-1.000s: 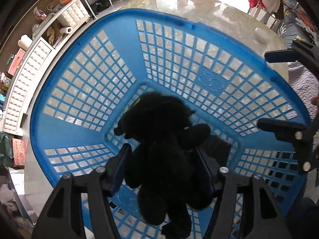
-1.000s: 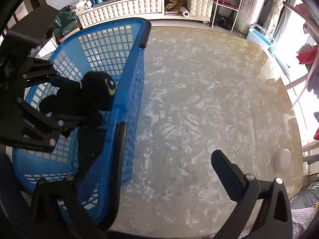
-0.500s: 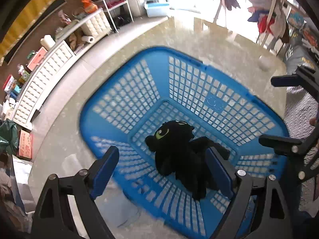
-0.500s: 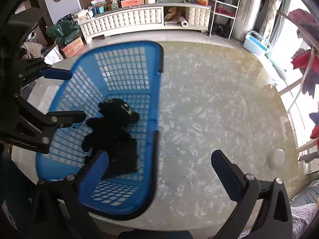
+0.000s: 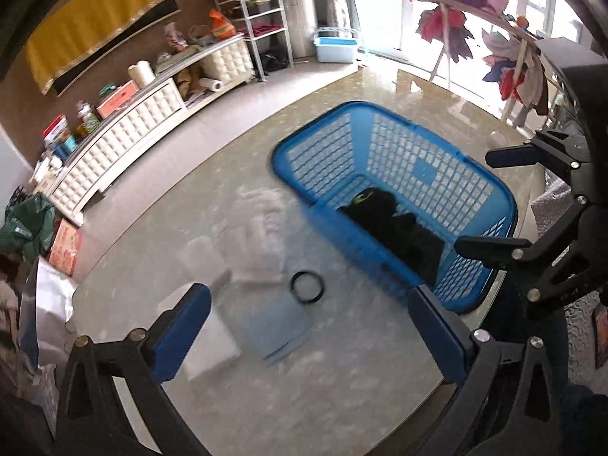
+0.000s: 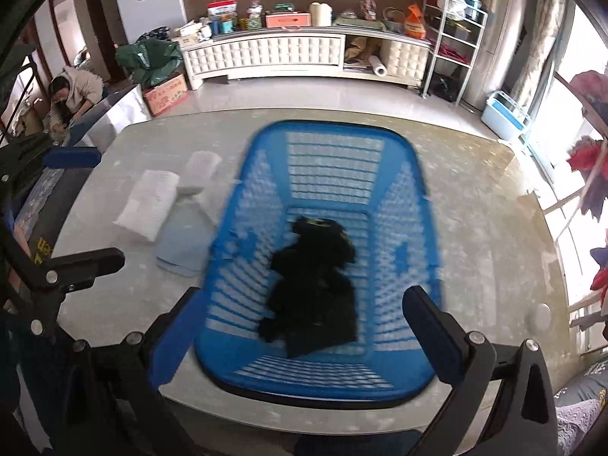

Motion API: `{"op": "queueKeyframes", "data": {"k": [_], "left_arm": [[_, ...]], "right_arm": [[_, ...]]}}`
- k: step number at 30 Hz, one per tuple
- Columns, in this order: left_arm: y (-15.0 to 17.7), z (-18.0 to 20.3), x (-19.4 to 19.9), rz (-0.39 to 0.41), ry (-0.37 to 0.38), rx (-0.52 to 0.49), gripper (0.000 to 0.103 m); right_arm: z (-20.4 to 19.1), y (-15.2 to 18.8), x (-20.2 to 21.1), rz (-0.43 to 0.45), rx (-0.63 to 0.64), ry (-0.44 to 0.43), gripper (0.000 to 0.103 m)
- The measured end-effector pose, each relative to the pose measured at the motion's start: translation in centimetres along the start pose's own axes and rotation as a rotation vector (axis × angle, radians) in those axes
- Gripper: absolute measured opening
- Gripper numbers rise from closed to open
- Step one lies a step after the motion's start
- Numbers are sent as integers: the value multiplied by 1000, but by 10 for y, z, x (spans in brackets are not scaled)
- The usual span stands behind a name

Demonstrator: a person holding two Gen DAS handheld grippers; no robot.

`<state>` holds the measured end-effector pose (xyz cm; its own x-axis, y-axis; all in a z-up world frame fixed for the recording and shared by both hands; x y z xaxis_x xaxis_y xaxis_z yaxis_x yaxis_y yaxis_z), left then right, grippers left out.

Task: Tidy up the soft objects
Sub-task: 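Lower the black plush dragon into the blue basket and open the left tool, then grasp the light blue cloth with the right tool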

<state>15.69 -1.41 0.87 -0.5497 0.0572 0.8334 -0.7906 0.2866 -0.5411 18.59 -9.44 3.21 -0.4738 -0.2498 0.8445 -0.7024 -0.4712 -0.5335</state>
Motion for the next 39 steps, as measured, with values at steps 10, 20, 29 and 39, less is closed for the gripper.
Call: {"op": "queueKeyframes", "data": {"k": [10, 20, 29, 39], "left_arm": [[63, -79, 7, -36, -32, 163, 103], [105, -140, -27, -88, -39, 264, 103], [126, -167, -73, -149, -34, 311, 103], [131, -183, -104, -171, -19, 322, 103]], "right_arm": [[-68, -23, -29, -20, 67, -74, 103], [-126, -33, -92, -106, 159, -122, 103], [-151, -28, -156, -178, 167, -118, 103], [-158, -23, -217, -249, 174, -97, 79]]}}
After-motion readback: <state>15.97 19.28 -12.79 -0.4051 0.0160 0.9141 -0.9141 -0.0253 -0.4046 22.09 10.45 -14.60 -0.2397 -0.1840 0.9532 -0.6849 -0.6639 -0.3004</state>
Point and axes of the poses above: each gripper's, at about its wrist camera, not at the fingertips, and x roughly against the way its jaws point, z to its right, y to its underside, the point moved 3 cm from there along -x, roughly the way its jaws point, and after that the axes turned 1 degree about x, right-handed, at the moved point
